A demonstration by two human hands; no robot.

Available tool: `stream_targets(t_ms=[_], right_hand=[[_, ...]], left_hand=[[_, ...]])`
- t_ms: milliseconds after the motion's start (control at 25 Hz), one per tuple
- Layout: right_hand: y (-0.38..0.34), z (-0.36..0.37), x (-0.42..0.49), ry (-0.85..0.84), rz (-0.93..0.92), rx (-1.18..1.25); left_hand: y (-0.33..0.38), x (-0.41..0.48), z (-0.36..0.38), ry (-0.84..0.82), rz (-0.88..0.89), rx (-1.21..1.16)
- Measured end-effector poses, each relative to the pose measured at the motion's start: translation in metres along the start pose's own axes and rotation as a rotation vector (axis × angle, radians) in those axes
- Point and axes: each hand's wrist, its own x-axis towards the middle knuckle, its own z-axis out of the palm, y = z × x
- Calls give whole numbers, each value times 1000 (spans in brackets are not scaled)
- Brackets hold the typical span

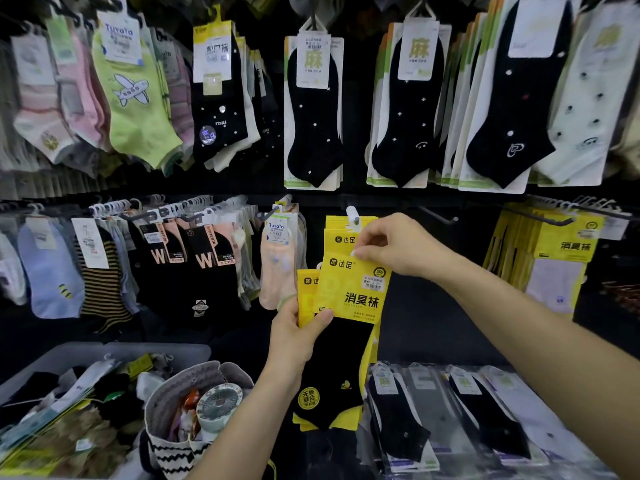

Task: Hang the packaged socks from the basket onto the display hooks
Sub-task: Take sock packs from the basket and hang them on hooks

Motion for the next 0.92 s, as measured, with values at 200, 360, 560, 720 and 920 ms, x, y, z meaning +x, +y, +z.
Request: stream_targets(t_ms=[200,360,560,720,920], right_hand=[[-3,-5,6,160,18,108],[-5,-10,16,306,32,200],[-2,-6,25,264,93,219],[3,-11,31,181,132,244],[1,-2,39,208,108,-33]], left_hand=[[10,4,7,-39,41,-17],[11,9,1,52,51,-20],[2,9,-29,237,57,32],[3,8,-54,290,70,91],[12,4,-62,278,120,144]])
